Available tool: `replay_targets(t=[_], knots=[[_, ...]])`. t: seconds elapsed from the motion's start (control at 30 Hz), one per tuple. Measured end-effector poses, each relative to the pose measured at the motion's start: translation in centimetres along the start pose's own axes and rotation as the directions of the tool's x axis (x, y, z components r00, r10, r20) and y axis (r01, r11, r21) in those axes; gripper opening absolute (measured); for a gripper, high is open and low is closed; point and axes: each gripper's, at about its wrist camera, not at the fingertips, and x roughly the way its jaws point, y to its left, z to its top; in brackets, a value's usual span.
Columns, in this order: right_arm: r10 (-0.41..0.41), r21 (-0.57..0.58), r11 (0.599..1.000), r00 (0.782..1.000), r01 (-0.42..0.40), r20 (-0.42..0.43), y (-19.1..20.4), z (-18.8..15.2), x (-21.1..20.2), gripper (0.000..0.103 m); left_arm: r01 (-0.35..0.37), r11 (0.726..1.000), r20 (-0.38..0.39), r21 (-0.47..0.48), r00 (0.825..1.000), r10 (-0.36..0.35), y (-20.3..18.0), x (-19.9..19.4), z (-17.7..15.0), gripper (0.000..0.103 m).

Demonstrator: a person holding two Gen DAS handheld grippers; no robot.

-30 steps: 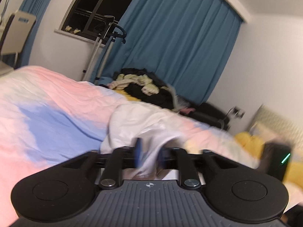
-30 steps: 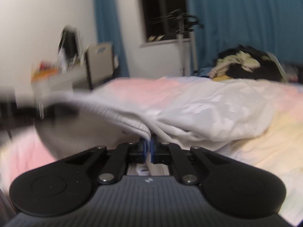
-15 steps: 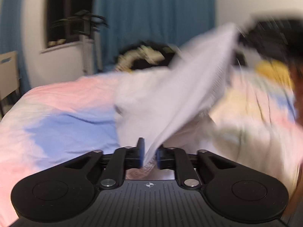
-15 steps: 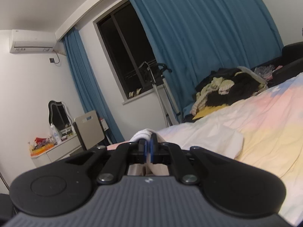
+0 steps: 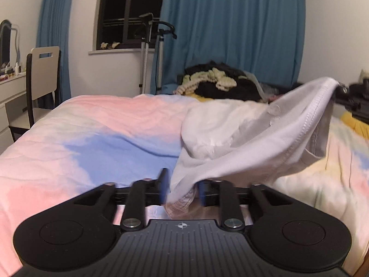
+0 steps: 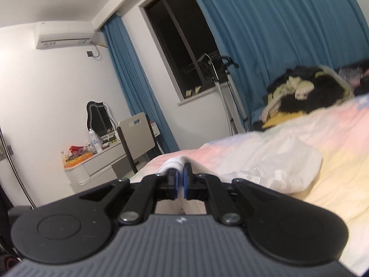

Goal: Fold clothes

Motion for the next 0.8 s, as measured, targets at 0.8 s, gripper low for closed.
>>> replay_targets(t=[0.8], knots=[[-0.047, 0.229, 0.971, 0.993, 0.072, -0.112, -3.3, -1.1, 3.3, 0.006, 0.032, 0.689, 0.108, 0.724, 0.981, -0.159, -11.5, -1.0, -6.9, 0.073]])
